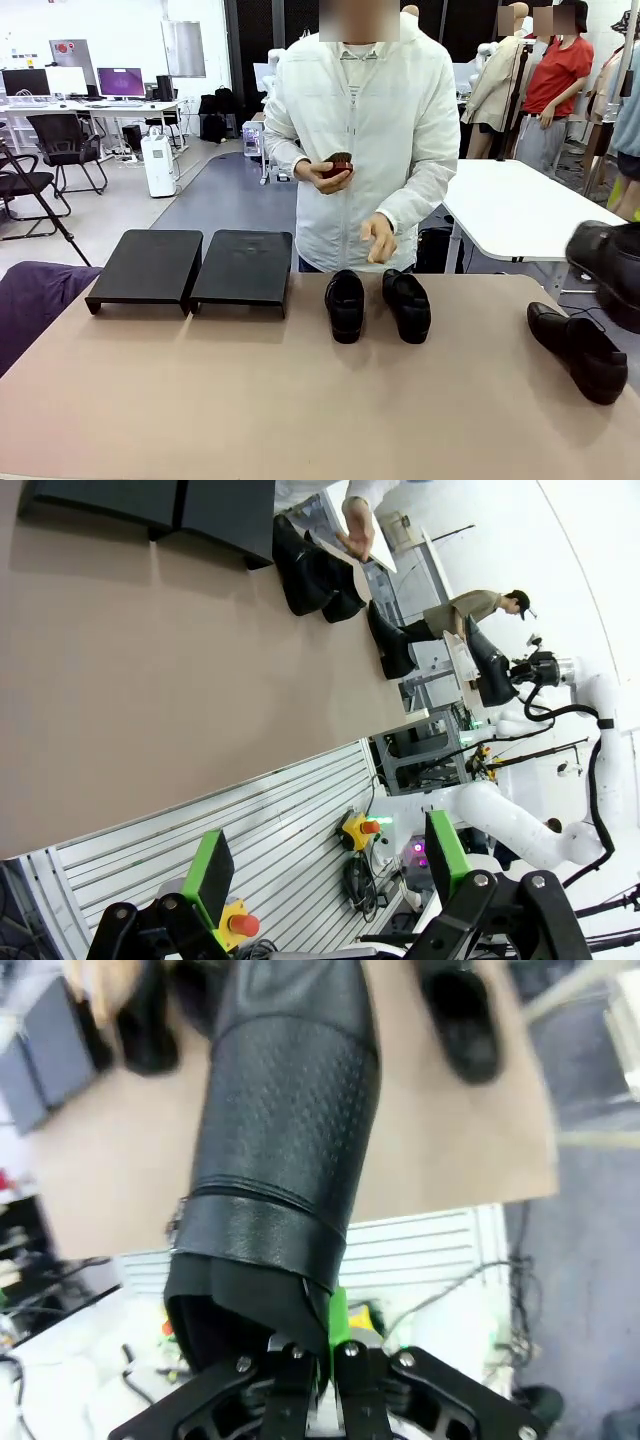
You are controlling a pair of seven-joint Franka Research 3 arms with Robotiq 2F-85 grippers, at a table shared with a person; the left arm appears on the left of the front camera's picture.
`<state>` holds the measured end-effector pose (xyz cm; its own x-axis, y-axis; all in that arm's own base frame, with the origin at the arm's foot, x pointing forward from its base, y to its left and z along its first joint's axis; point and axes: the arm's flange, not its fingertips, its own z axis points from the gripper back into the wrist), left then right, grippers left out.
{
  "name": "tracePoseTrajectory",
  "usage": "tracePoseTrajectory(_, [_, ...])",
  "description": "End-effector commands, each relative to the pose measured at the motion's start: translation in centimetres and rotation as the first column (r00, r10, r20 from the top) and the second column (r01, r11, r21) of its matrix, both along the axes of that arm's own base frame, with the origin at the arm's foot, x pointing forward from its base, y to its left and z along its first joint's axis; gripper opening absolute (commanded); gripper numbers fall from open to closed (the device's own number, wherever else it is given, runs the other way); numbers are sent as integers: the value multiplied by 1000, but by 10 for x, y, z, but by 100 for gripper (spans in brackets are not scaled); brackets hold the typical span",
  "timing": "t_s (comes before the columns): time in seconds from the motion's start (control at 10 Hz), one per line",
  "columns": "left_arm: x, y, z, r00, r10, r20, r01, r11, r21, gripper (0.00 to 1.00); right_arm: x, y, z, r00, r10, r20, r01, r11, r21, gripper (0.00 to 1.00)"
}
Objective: Organize the shoes by placing them on the stand.
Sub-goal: Pick up one Shoe and place it in the middle of the table.
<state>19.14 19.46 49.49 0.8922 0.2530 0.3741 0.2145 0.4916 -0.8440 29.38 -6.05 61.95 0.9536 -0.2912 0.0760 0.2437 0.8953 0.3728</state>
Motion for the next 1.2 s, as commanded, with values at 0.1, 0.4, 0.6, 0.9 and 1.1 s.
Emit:
tracePoseTrajectory(0.1, [0,0,1,1000,-4,25,4,1000,-10,100,14,119,19,982,173,71,-172,985,-23,0])
tracePoseTrajectory(0.4, [0,0,1,1000,-4,25,4,1000,-10,100,56,273,-31,931,363,38,-365,930,52,0])
tracePoseTrajectory(0.6, [0,0,1,1000,-4,25,4,1000,-10,100,63,339,-73,918,393,42,-395,917,53,0])
tracePoseTrajectory(0.9, [0,0,1,1000,-4,25,4,1000,-10,100,81,396,-145,932,362,25,-362,924,126,0])
tracePoseTrajectory(1.1, [0,0,1,1000,-4,25,4,1000,-10,100,93,418,-196,947,322,-6,-318,937,143,0])
